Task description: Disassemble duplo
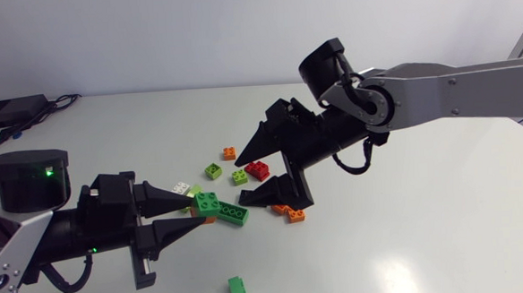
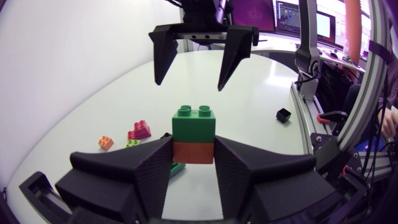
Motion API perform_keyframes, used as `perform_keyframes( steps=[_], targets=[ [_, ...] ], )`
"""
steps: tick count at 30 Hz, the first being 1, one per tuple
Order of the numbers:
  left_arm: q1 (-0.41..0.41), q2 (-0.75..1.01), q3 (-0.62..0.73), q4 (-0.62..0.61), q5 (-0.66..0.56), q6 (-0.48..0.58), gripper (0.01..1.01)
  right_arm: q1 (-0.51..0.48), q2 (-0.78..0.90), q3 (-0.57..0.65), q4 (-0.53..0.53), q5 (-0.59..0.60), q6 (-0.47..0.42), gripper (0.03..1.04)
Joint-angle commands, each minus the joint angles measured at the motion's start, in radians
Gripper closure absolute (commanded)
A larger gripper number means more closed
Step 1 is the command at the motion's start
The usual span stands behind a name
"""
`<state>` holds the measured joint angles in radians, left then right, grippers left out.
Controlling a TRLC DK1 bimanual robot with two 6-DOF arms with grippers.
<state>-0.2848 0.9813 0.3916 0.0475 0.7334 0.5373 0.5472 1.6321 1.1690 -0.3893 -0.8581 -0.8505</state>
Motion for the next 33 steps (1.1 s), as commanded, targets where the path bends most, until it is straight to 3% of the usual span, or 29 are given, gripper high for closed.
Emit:
perform_keyframes(
  steps=[1, 27, 33],
  targets=[
    [-0.022, 0.013, 0.015, -0.008, 0.024, -0.010, 0.789, 0.020, 0.012, -0.026, -0.002, -0.010, -0.021, 0.07],
    [-0.056, 0.065, 0.020, -0.018, 0.011, 0.012, 0.789, 0.109, 0.084, -0.020, -0.002, 0.010, -0.007, 0.07],
    [-0.057, 0.051, 0.020, -0.029, 0.017, 0.012, 0.789, 0.125, 0.103, -0.015, -0.002, 0.011, -0.001, 0.17]
  ],
)
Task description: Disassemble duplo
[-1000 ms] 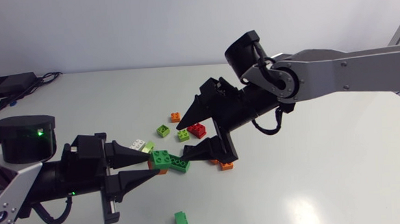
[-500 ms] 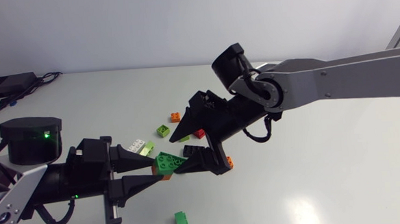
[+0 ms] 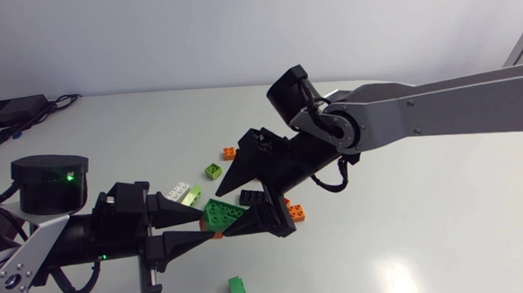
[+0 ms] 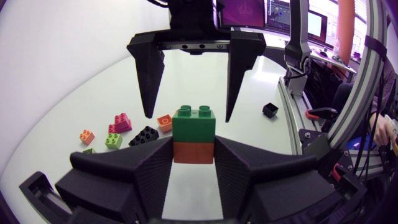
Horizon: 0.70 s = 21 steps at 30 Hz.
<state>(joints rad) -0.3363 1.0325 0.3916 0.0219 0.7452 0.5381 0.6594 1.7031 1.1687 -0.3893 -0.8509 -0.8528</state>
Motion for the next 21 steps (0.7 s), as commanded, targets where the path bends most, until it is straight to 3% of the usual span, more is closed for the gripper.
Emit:
perform_keyframes(
  steps=[1, 6, 10, 13, 21],
  targets=[
    [-0.006, -0.005, 0.020, -0.005, 0.008, 0.011, 0.789, 0.014, 0.033, -0.015, -0.002, 0.004, 0.003, 0.18],
    [-0.007, -0.014, 0.018, -0.014, 0.019, 0.011, 0.789, 0.014, 0.033, -0.014, 0.000, 0.004, 0.011, 0.23],
    [-0.009, -0.019, 0.018, -0.017, 0.025, 0.011, 0.789, 0.013, 0.032, -0.010, 0.003, 0.001, 0.020, 0.51],
    [-0.009, -0.020, 0.018, -0.019, 0.025, 0.011, 0.789, 0.009, 0.032, -0.010, 0.007, 0.000, 0.028, 0.65],
    [-0.007, -0.029, 0.018, -0.023, 0.025, 0.011, 0.789, 0.002, 0.035, 0.000, -0.003, -0.034, 0.041, 0.69]
  ],
)
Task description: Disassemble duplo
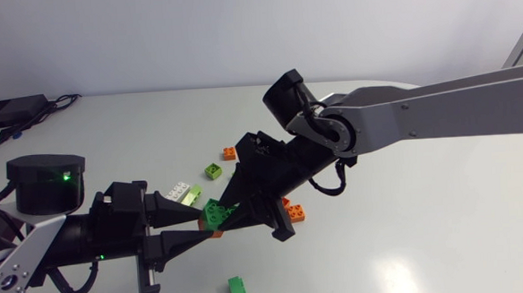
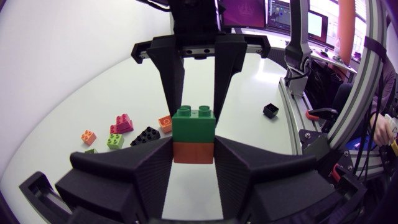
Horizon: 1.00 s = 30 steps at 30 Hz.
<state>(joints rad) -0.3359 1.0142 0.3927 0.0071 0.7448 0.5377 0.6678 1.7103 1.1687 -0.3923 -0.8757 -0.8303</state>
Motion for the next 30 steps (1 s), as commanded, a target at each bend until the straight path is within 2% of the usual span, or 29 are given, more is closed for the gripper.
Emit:
perform_keyframes(
  steps=[1, 11, 17, 18, 20, 22, 24, 30],
  targets=[
    [-0.006, -0.012, 0.017, -0.007, 0.025, 0.011, 0.789, -0.013, 0.028, 0.005, -0.005, -0.029, 0.020, 0.69],
    [-0.005, -0.020, 0.014, -0.007, 0.025, 0.015, 0.789, -0.093, 0.040, 0.071, -0.105, -0.224, 0.016, 0.69],
    [-0.002, -0.020, 0.014, -0.006, 0.025, 0.015, 0.789, -0.139, 0.057, 0.108, -0.118, -0.230, 0.042, 0.69],
    [0.001, -0.020, 0.014, -0.004, 0.024, 0.015, 0.789, -0.148, 0.069, 0.123, -0.115, -0.206, 0.062, 0.69],
    [0.009, -0.019, 0.015, 0.002, 0.022, 0.015, 0.789, -0.154, 0.094, 0.141, -0.086, -0.080, 0.106, 0.69],
    [0.023, -0.011, 0.018, 0.024, 0.014, 0.007, 0.789, -0.157, 0.104, 0.126, 0.032, 0.058, 0.211, 0.69],
    [0.046, 0.006, 0.023, 0.053, -0.009, -0.008, 0.789, -0.155, 0.107, 0.097, 0.141, 0.198, 0.269, 0.69],
    [0.060, 0.040, 0.014, 0.182, -0.142, -0.064, 0.789, -0.152, 0.160, 0.129, 0.176, 0.471, 0.318, 0.69]
  ],
)
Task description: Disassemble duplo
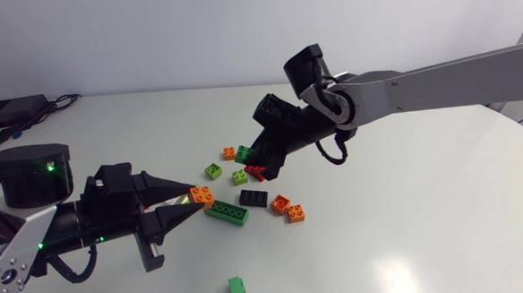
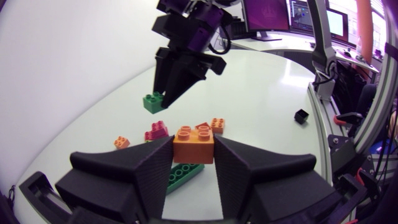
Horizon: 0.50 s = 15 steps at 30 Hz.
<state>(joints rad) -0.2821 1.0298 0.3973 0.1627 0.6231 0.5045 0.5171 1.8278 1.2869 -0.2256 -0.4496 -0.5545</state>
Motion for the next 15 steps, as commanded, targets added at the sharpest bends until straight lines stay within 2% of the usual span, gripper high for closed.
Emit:
perform_keyframes(
  steps=[1, 8, 15],
  targets=[
    [0.006, 0.033, 0.009, 0.046, -0.048, -0.038, 0.789, -0.002, 0.053, 0.017, 0.011, 0.092, 0.042, 0.69],
    [0.006, 0.133, 0.021, 0.172, -0.269, -0.084, 0.789, -0.032, 0.166, 0.103, -0.017, 0.247, 0.099, 0.69],
    [0.055, 0.250, 0.081, 0.193, -0.392, -0.124, 0.789, -0.086, 0.220, 0.164, -0.052, 0.272, 0.154, 0.69]
  ],
)
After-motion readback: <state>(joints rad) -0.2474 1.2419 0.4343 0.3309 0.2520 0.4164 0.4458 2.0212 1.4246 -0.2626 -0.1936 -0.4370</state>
